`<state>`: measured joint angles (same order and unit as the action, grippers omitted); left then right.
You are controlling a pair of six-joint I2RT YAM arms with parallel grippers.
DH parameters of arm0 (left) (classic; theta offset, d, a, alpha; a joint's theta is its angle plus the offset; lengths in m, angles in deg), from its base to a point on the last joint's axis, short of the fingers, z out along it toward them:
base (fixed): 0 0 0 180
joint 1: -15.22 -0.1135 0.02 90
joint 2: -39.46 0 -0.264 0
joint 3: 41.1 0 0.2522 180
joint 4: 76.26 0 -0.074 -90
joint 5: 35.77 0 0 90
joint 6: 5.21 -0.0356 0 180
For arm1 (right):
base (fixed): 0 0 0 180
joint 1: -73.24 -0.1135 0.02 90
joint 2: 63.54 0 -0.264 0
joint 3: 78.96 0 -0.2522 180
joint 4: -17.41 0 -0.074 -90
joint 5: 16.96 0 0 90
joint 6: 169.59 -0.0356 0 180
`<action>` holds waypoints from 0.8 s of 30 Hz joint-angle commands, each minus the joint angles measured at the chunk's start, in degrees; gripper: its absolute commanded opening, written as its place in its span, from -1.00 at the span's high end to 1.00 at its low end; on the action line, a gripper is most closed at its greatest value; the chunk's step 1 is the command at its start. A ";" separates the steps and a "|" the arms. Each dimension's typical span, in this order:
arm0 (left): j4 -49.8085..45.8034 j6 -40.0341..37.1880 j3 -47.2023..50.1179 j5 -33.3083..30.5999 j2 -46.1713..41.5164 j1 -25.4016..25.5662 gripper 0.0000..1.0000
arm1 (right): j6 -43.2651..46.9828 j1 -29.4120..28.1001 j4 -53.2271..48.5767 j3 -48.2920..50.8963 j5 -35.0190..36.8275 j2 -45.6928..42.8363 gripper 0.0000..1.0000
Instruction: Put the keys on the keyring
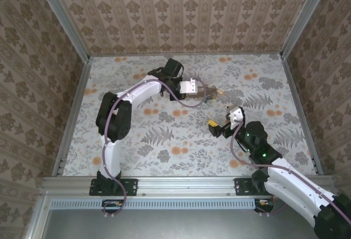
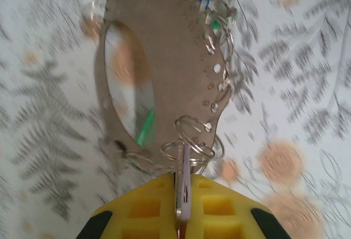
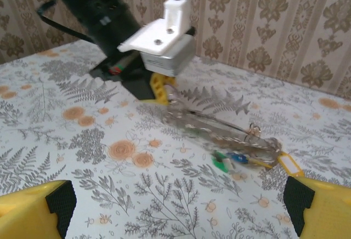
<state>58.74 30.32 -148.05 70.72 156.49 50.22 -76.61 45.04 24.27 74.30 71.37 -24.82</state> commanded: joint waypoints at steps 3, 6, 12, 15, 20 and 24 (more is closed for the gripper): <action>-1.19 2.68 8.78 -2.33 -6.93 -3.71 1.00 | 1.30 0.52 3.52 -0.99 -1.10 4.01 -0.99; -3.36 3.58 12.45 -3.58 -7.84 -4.89 1.00 | 1.51 0.74 4.43 -2.01 -0.42 6.69 -0.99; -3.83 5.14 18.58 -10.01 -8.14 -5.94 1.00 | 0.47 1.09 5.36 -3.20 2.97 9.94 -0.99; -3.73 7.51 20.75 -9.52 -8.50 -6.95 0.98 | -0.41 1.77 5.49 -3.20 4.15 9.88 -0.99; -3.81 10.69 24.29 -9.45 -10.61 -8.15 0.87 | -0.68 3.75 4.32 -3.20 7.18 8.92 -0.99; -4.44 12.33 27.62 -9.28 -13.46 -8.53 0.71 | -0.85 7.17 3.46 -3.11 8.95 8.06 -0.99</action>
<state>56.81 40.11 -122.48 61.65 145.69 41.94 -76.76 50.41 27.66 72.75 76.92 -15.60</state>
